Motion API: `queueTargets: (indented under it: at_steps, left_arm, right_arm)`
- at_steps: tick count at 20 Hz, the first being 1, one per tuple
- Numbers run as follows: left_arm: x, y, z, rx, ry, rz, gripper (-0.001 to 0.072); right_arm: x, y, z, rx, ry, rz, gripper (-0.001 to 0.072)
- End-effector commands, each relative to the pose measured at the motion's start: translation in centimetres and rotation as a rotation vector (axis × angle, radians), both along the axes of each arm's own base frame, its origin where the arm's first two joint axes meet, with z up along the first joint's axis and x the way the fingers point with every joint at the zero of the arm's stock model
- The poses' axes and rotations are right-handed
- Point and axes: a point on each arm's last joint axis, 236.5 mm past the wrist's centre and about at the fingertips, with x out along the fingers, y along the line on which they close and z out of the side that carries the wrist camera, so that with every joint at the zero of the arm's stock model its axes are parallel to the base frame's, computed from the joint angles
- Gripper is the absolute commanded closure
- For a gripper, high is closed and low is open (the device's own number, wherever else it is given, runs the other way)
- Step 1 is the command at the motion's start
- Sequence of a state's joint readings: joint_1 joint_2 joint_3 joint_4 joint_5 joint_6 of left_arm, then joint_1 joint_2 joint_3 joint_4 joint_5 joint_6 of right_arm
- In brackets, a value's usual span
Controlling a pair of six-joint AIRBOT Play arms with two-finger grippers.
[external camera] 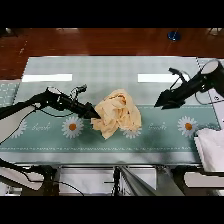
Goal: Fold the shirts.
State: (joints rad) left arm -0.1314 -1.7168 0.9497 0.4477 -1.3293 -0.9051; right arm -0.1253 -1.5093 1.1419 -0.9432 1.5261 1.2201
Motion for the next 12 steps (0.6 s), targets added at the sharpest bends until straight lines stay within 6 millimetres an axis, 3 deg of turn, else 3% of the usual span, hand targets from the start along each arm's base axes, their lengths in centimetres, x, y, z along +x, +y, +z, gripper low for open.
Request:
queueTargets:
  at_steps: [1,4,8,12]
  left_arm:
    - [0.1,0.0,0.3,-0.009,0.001,-0.003,0.068]
    - [0.1,0.0,0.3,-0.009,0.001,-0.003,0.068]
    - [0.0,0.0,0.3,-0.011,0.001,-0.005,0.068]
    - [-0.1,0.0,0.4,-0.014,0.001,-0.009,0.068]
  right_arm:
    - [-3.0,3.5,-3.1,0.175,0.065,-0.084,0.0131]
    - [-4.2,4.9,-5.5,0.135,0.062,-0.077,0.0139]
    - [-2.4,7.7,-5.5,0.151,-0.009,-0.112,0.0138]
    - [-0.9,8.7,-6.7,0.088,-0.051,-0.166,0.0139]
